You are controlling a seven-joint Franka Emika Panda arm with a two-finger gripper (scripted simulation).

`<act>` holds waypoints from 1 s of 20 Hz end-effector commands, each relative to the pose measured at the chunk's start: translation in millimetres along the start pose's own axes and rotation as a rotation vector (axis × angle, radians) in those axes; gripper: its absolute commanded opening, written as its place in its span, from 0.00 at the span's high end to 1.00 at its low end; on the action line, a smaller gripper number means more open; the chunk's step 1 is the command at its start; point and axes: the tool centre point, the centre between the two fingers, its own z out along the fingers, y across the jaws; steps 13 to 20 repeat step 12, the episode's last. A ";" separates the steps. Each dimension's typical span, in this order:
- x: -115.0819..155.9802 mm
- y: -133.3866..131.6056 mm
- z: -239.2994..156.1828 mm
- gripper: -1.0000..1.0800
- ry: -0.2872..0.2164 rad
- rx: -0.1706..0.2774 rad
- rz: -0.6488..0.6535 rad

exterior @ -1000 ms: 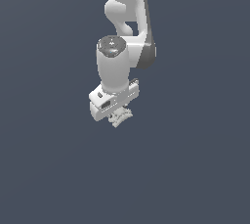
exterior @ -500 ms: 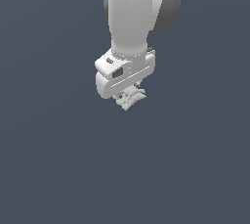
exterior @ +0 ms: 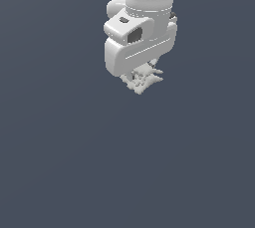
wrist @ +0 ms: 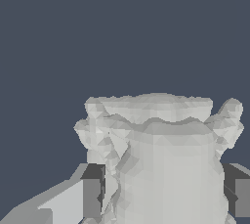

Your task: Pick up the object and move it to a goal position.

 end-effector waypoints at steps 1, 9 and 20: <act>2.8 -3.5 -13.2 1.00 -0.001 0.001 0.001; 7.4 -7.1 -29.9 1.00 -0.001 0.001 0.001; 7.5 -6.4 -28.6 1.00 -0.001 0.001 0.001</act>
